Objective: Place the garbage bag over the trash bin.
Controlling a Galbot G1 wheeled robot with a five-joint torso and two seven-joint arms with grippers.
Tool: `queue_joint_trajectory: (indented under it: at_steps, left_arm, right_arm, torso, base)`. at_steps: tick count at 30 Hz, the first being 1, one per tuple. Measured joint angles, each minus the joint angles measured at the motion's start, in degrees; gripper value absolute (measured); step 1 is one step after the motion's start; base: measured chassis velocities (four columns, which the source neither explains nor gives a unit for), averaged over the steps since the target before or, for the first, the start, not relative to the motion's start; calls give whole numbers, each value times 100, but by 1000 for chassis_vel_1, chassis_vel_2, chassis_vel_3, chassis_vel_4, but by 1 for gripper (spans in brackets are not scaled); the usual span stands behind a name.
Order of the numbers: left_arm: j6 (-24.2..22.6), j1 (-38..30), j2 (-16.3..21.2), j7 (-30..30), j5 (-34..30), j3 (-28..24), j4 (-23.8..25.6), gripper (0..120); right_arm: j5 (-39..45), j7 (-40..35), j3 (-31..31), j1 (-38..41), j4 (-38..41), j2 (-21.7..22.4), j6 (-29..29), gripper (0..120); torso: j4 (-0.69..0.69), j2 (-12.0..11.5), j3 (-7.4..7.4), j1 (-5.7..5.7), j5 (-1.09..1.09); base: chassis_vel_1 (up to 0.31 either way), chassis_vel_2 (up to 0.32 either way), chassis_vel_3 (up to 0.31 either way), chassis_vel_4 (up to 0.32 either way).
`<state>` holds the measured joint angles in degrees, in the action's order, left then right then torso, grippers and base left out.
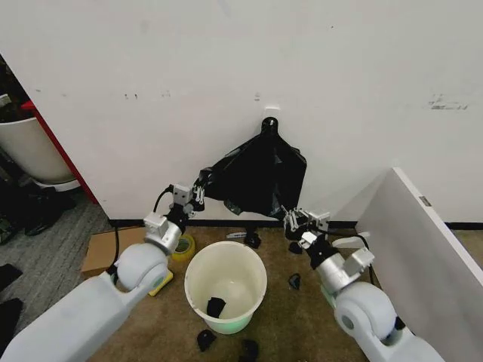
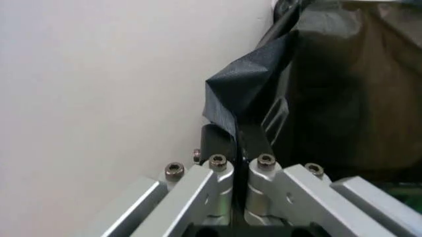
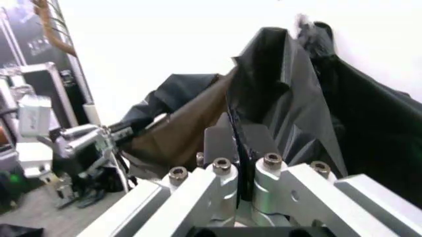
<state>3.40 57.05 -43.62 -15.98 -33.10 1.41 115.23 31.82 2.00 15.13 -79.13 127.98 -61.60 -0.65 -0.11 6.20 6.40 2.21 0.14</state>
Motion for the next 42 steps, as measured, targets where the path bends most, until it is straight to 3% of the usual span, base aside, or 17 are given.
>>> queue_joint_trajectory:
  at_steps: [4,14,29,35,42]
  left_arm:
    - [61,549,146,30,125,322,343,0]
    - [80,1075,355,15,234,465,1139,0]
    - [-170,1298,780,-5,-165,554,2131,0]
    - [-190,1566,879,-34,-222,579,2306,0]
    - [-197,1599,672,-129,-329,591,2306,0]
  right_arm:
    - [-54,37,97,-326,435,39,-21,0]
    - [310,-90,351,-453,1134,92,175,0]
    - [812,-293,66,-73,1346,48,465,0]
    - [1022,-379,-10,-89,1354,-5,483,0]
    - [1380,-597,-221,1,1157,-271,486,0]
  torso:
    - [1,0,0,0,0]
    - [0,0,0,0,1]
    - [-1,-1,1,0,0]
    - [1,-1,0,0,0]
    - [0,-1,1,0,0]
  base:
    - [0,0,0,0]
    - [0,0,0,0]
    - [0,0,0,0]
    - [0,0,0,0]
    - [0,0,0,0]
